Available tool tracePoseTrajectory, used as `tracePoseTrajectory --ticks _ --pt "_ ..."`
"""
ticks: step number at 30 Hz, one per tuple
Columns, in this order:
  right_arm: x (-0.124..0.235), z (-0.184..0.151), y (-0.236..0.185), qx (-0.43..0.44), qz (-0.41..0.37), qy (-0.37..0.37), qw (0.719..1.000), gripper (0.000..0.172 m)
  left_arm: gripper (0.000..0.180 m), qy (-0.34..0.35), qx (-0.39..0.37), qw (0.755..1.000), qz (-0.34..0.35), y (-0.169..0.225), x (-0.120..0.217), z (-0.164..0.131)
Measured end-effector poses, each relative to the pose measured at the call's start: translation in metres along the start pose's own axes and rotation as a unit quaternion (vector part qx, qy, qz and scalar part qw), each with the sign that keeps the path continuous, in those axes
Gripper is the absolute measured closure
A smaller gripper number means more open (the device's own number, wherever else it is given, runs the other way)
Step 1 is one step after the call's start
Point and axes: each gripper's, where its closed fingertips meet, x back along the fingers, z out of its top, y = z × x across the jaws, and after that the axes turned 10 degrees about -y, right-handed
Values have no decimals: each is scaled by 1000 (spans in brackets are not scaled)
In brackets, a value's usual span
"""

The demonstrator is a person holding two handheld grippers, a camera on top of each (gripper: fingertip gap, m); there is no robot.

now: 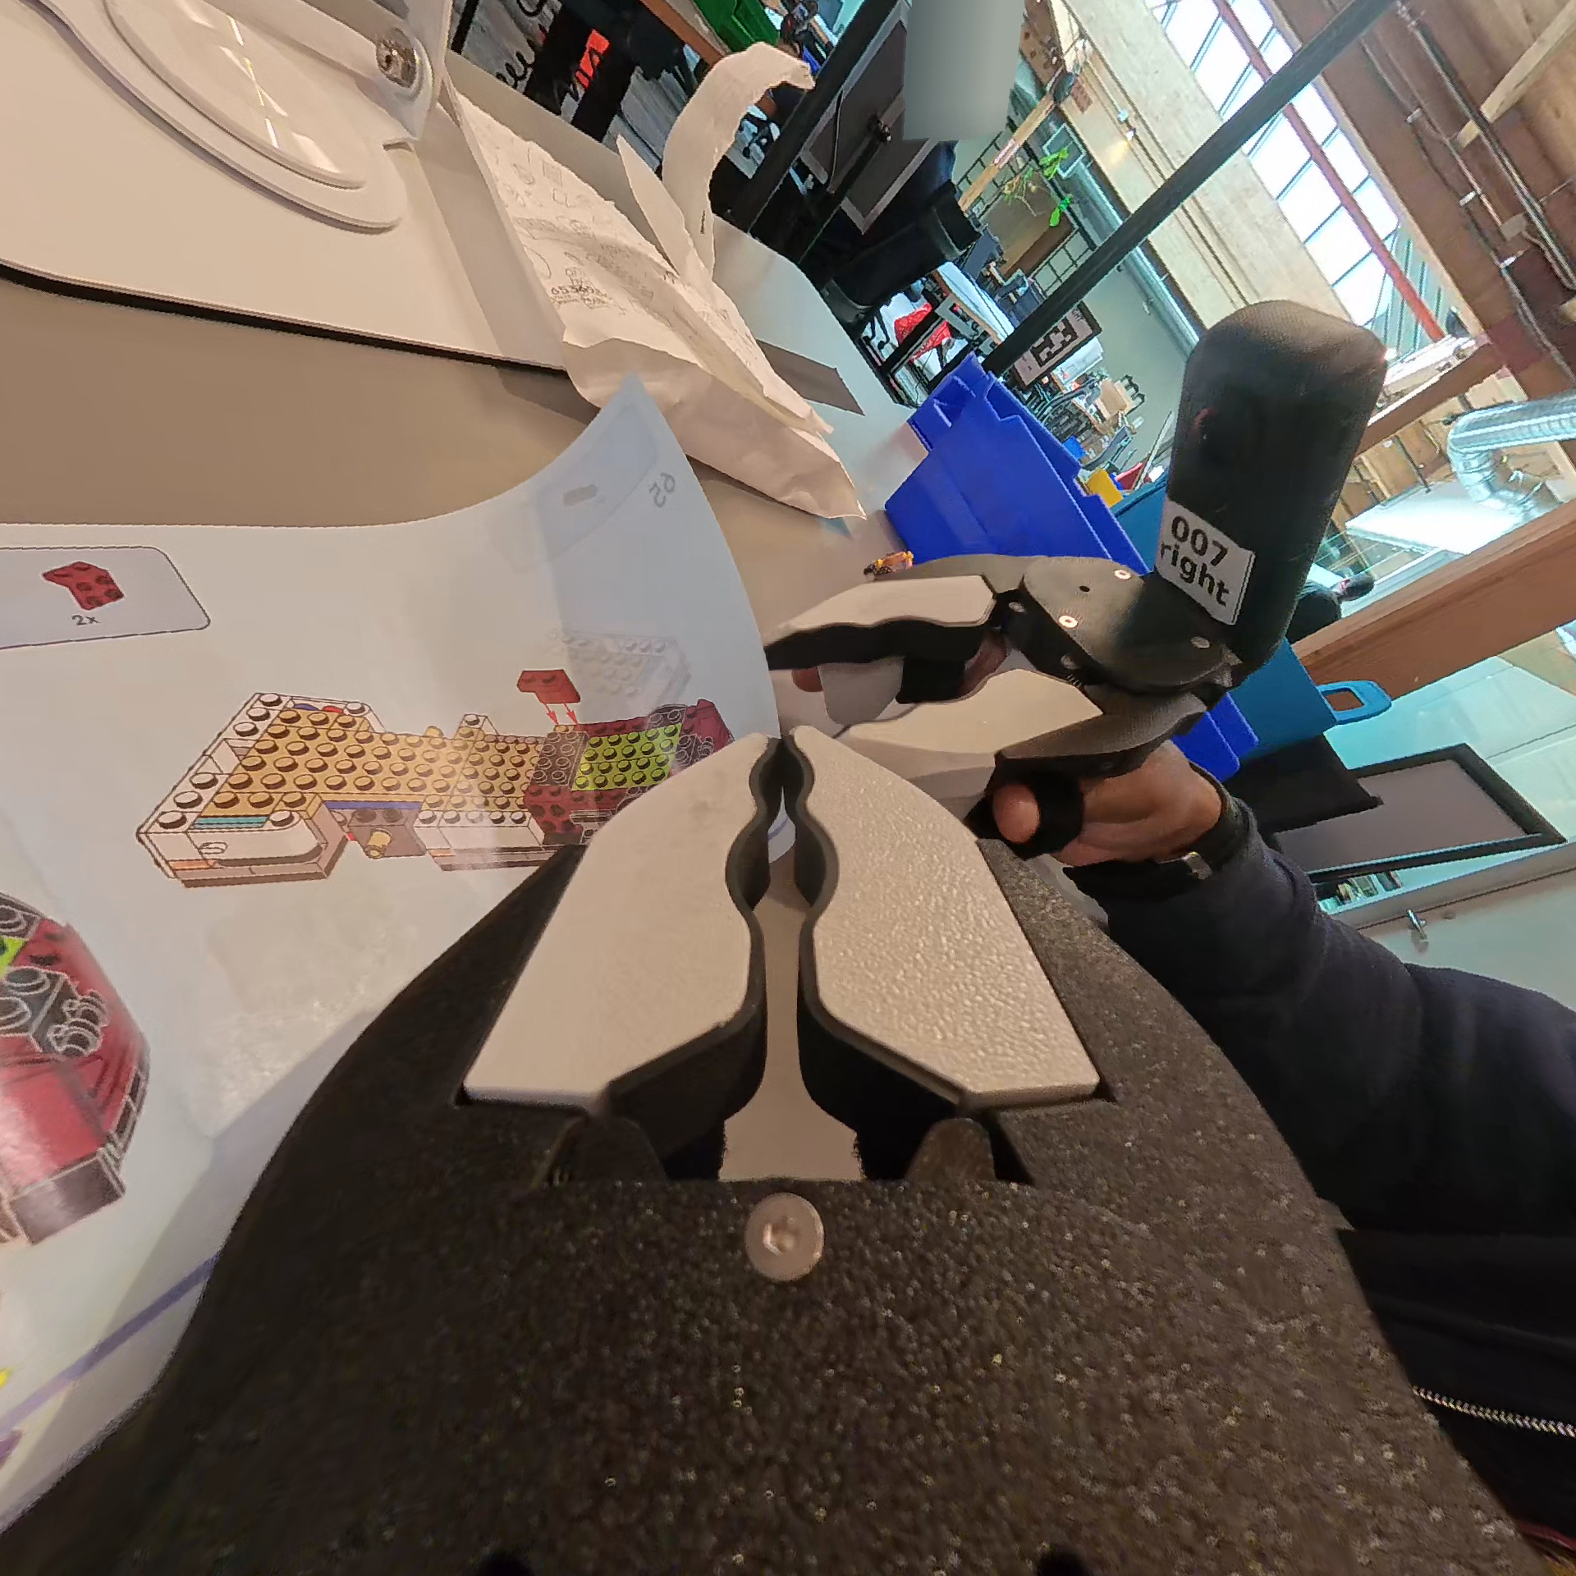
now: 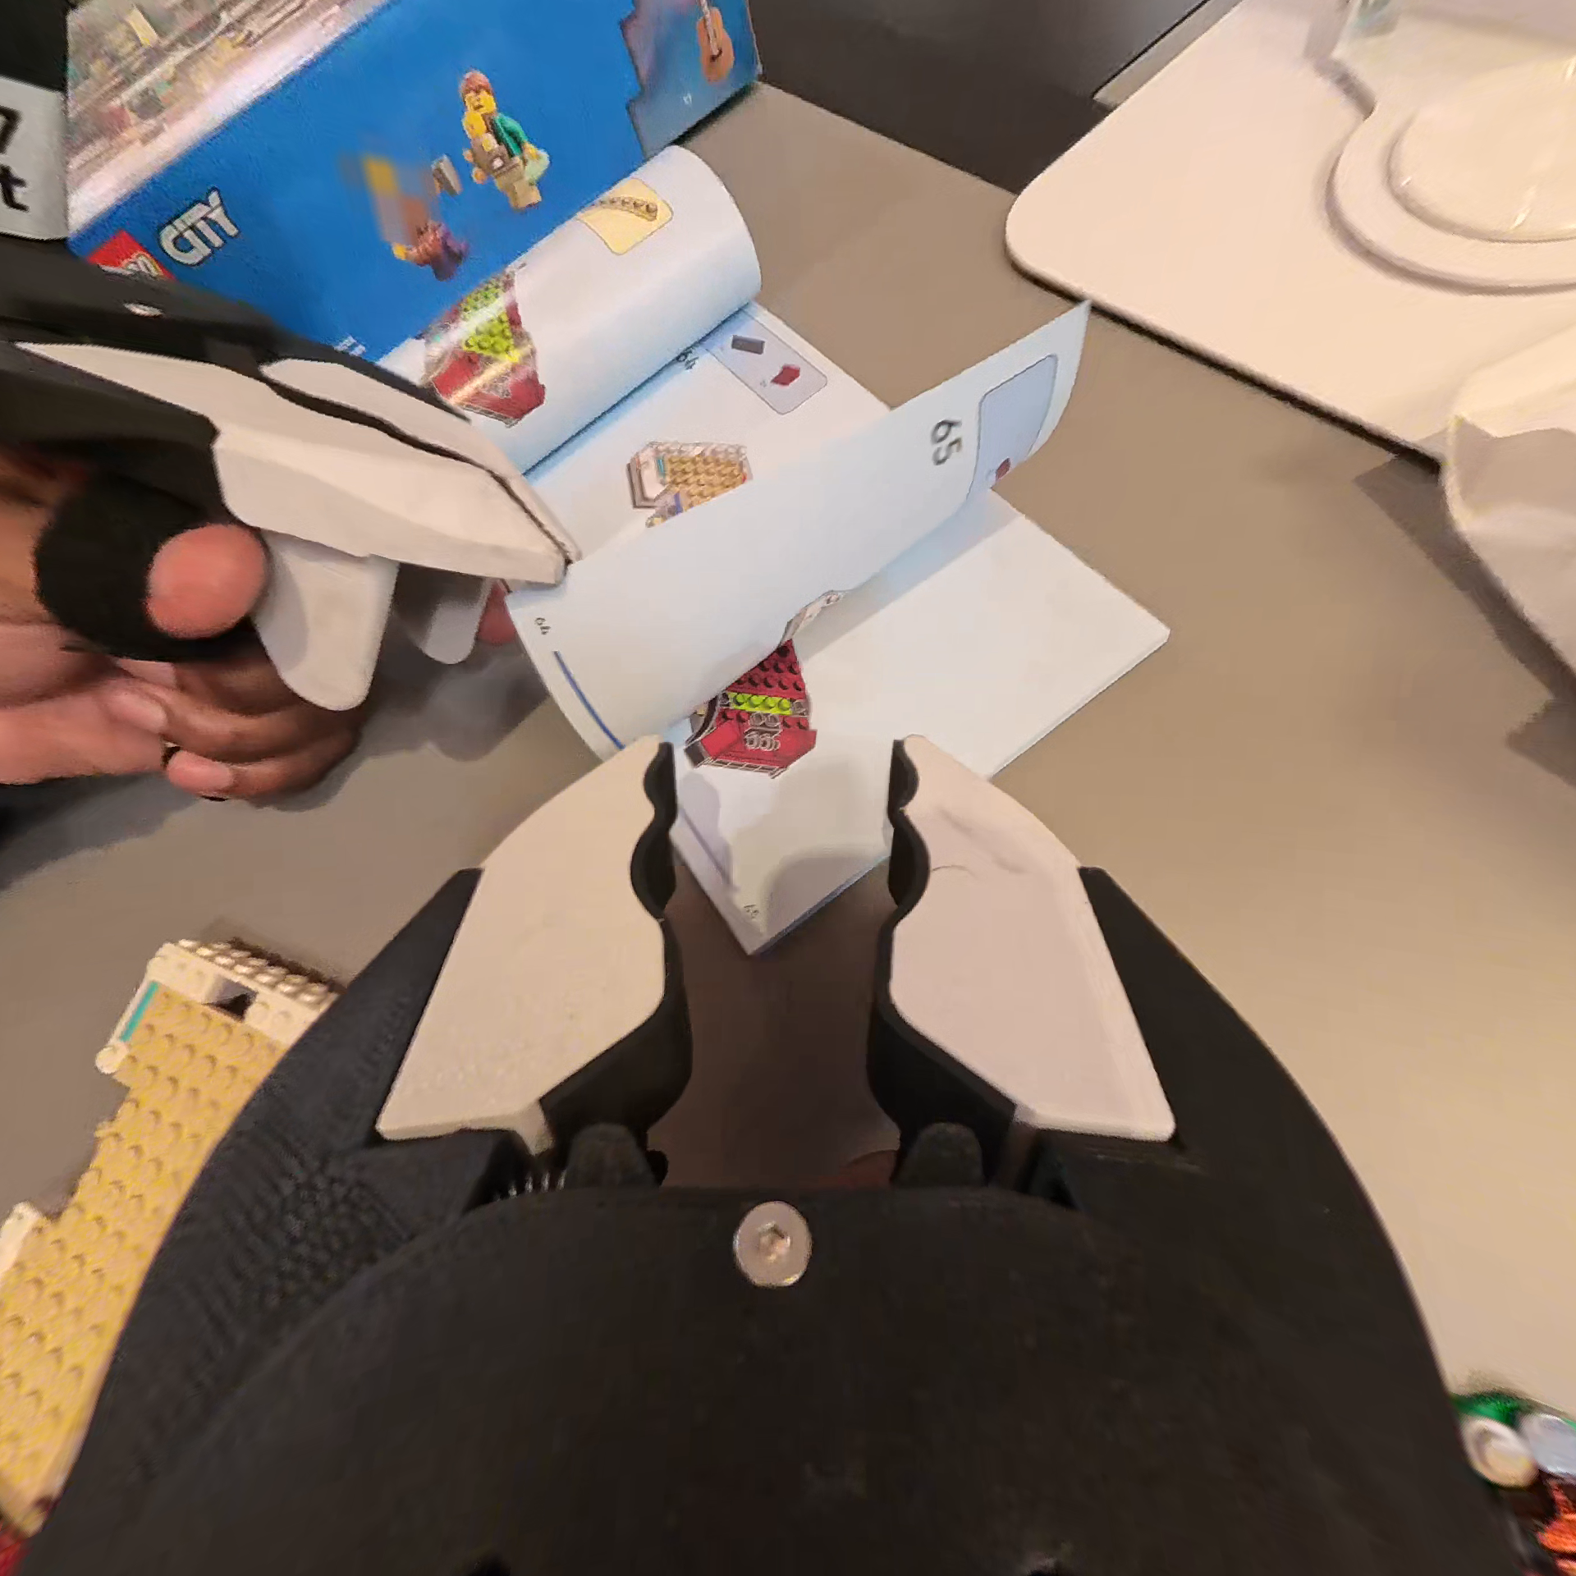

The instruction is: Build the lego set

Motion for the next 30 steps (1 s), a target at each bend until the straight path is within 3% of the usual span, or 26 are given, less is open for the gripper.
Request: tracePoseTrajectory --ticks 3,6,13,18,30 --pt "7 8 7 -8 -8 33 999 124 180 -1 -2 1000 1 0 0 -1" --pt "12 20 -15 4 37 74 997 125 180 -4 -5 1000 3 1 -2 -1" --pt "-8 11 -44 23 74 24 997 121 180 1 0 1000 -3 1 0 0" --pt "-10 13 -48 -40 142 21 989 118 180 -1 -1 1000 -7 2 0 0" --pt "-12 18 -35 -114 167 25 979 123 180 2 4 1000 -15 2 1 0"
